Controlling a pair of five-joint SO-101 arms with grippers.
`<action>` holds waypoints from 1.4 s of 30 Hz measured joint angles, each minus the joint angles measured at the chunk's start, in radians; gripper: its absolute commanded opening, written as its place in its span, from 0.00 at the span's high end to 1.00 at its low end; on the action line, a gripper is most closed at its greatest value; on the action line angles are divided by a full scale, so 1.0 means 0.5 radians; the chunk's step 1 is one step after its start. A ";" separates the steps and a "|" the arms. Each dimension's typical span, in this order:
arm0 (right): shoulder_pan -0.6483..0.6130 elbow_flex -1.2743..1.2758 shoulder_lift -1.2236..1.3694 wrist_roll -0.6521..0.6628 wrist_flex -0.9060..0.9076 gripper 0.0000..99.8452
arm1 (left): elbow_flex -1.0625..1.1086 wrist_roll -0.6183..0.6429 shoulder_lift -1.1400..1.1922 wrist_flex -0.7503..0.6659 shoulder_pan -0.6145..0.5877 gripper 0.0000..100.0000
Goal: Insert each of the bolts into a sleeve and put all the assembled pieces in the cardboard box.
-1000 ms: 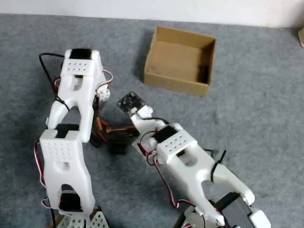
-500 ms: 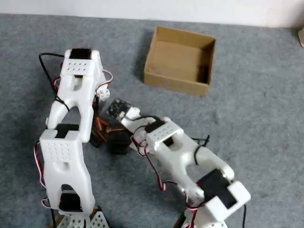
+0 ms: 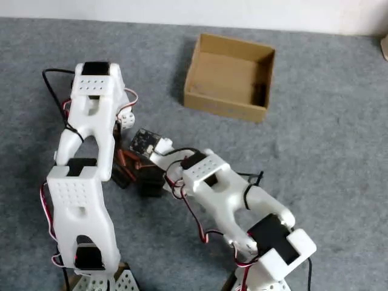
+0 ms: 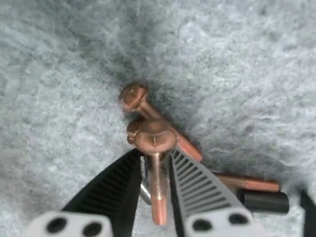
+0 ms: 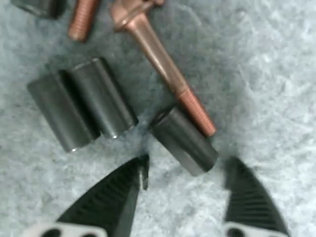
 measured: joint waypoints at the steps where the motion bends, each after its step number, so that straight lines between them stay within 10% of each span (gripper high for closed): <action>1: 0.000 0.000 0.000 0.000 0.000 0.85 | 0.000 0.000 0.000 0.000 0.000 1.00; 7: 0.000 0.009 0.000 0.000 -0.015 1.00 | 0.000 0.000 0.000 0.000 -0.006 1.00; 21: 0.000 0.012 0.000 -0.046 0.015 0.99 | 0.000 0.000 0.000 0.000 -0.025 1.00; 29: -0.034 0.015 -0.009 -0.181 0.129 0.70 | 0.000 0.000 0.000 0.000 -0.049 1.00; 42: -0.049 -0.224 0.003 -0.141 0.129 0.72 | -0.003 0.000 0.000 0.006 -0.172 1.00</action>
